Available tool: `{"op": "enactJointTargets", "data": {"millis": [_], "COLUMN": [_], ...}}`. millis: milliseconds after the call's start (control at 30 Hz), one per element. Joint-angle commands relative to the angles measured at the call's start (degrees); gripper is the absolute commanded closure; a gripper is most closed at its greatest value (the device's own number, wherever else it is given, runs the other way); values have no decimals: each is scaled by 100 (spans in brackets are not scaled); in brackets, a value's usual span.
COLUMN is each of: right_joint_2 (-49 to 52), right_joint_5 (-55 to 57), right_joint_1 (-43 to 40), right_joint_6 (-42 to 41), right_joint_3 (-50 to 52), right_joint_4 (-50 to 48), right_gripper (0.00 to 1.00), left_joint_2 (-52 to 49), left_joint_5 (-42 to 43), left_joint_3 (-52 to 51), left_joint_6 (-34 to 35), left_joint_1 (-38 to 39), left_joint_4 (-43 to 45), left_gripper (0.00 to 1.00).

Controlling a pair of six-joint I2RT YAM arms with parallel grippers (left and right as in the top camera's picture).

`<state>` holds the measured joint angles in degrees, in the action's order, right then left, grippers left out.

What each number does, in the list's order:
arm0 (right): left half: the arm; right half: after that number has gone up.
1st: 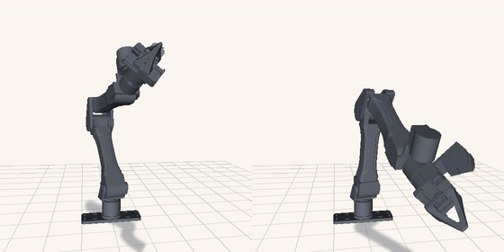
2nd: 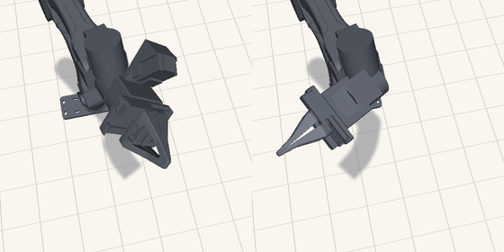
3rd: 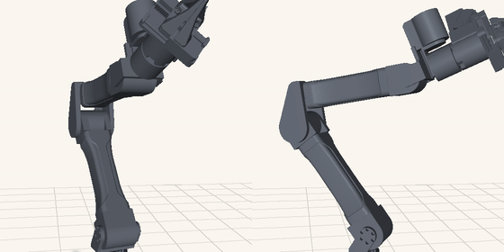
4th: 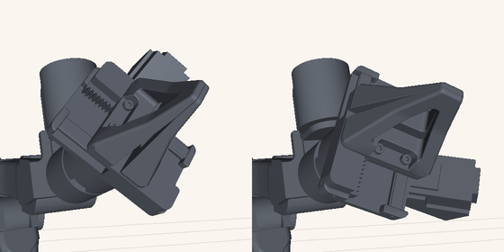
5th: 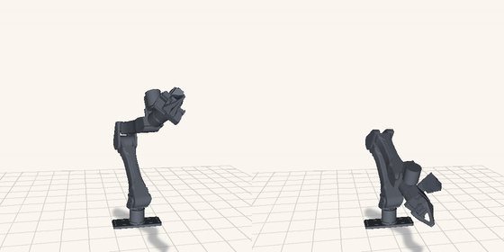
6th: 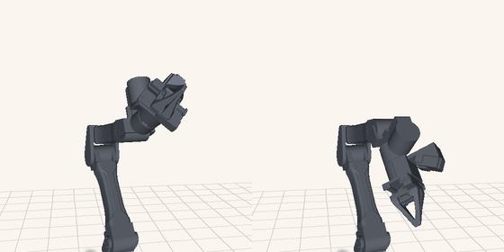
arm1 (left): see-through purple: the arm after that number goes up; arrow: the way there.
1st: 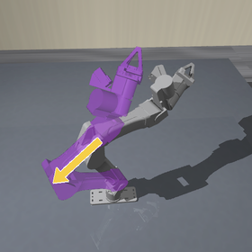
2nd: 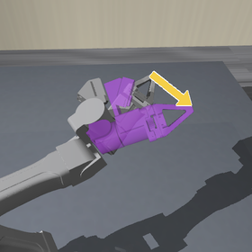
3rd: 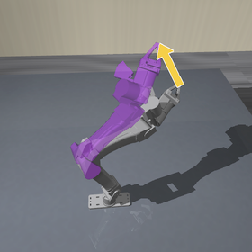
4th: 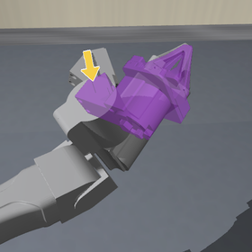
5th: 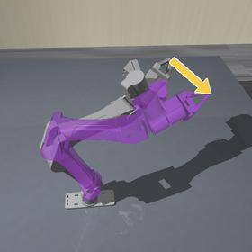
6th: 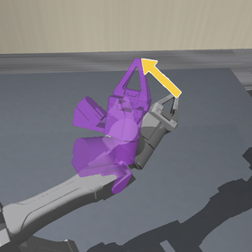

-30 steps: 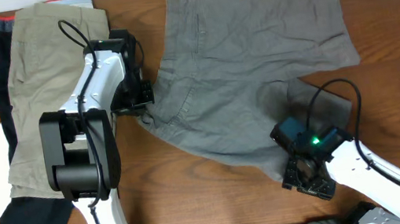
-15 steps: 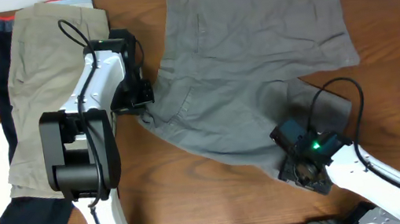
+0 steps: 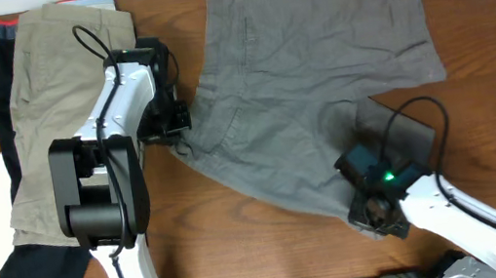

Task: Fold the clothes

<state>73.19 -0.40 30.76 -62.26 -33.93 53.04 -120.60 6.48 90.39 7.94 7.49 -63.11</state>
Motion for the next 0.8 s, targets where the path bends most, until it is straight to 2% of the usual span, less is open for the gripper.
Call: {"op": "enactJointTargets", "data": {"millis": [0, 133, 233, 500, 633, 767], "right_joint_2": [-468, -835, -824, -643, -643, -643], "right_joint_5": [13, -179, -498, -1126, -1191, -1187], "right_joint_1": [-496, -1484, -2522, -4321, -4789, -4905], "right_joint_6": [680, 1797, 2638, 3856, 4306, 4623], "right_joint_3": [-409, -846, -1067, -1198, -1679, -2422], "right_joint_4": [188, 358, 354, 387, 579, 787], "right_gripper": [99, 99, 99, 99, 99, 99], "left_joint_2": [304, 581, 817, 1099, 1250, 1565], "left_joint_5": [57, 57, 57, 50, 52, 52], "left_joint_3": [-11, -11, -11, -13, -13, -11], "left_joint_6": [72, 72, 72, -37, -33, -17], "left_joint_1": [-46, -83, -107, -107, -107, -125], "left_joint_4": [-160, -374, -553, -1023, -1102, -1143], "left_gripper": [94, 94, 94, 94, 94, 94]}}
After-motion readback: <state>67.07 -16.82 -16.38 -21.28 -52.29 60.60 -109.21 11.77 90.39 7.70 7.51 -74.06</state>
